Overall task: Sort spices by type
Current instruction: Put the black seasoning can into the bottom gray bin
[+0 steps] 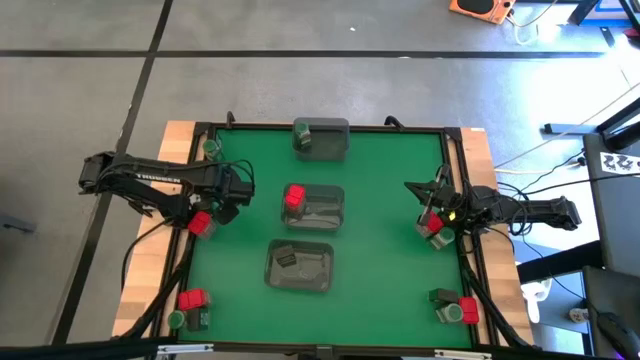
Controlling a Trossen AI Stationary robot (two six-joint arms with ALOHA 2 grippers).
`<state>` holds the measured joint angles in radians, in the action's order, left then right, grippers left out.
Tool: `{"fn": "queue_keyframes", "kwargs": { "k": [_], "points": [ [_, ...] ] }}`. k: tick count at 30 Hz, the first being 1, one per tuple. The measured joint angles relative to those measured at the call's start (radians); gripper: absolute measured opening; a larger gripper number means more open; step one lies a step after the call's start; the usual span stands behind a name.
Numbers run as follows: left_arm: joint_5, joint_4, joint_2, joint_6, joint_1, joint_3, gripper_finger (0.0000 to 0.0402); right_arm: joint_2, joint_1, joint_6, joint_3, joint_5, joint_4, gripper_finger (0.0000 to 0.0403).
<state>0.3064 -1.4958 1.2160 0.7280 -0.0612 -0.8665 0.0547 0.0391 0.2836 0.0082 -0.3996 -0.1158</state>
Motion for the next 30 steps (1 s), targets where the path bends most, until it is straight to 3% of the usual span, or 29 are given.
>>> {"fn": "queue_keyframes", "kwargs": {
  "k": [10,21,30],
  "points": [
    [-0.112,-0.015,0.0,-0.131,-0.068,0.0,0.0382,0.0,0.0,-0.003,0.0,0.0,-0.001,0.0005],
    [-0.113,-0.016,0.002,-0.12,-0.075,0.106,0.0382,0.0,0.0,-0.003,0.0,0.0,-0.002,0.0005],
    [-0.114,0.052,0.002,-0.212,-0.118,0.174,0.0381,0.0,0.0,-0.016,0.0,0.0,-0.003,0.0005]
  ]
}}
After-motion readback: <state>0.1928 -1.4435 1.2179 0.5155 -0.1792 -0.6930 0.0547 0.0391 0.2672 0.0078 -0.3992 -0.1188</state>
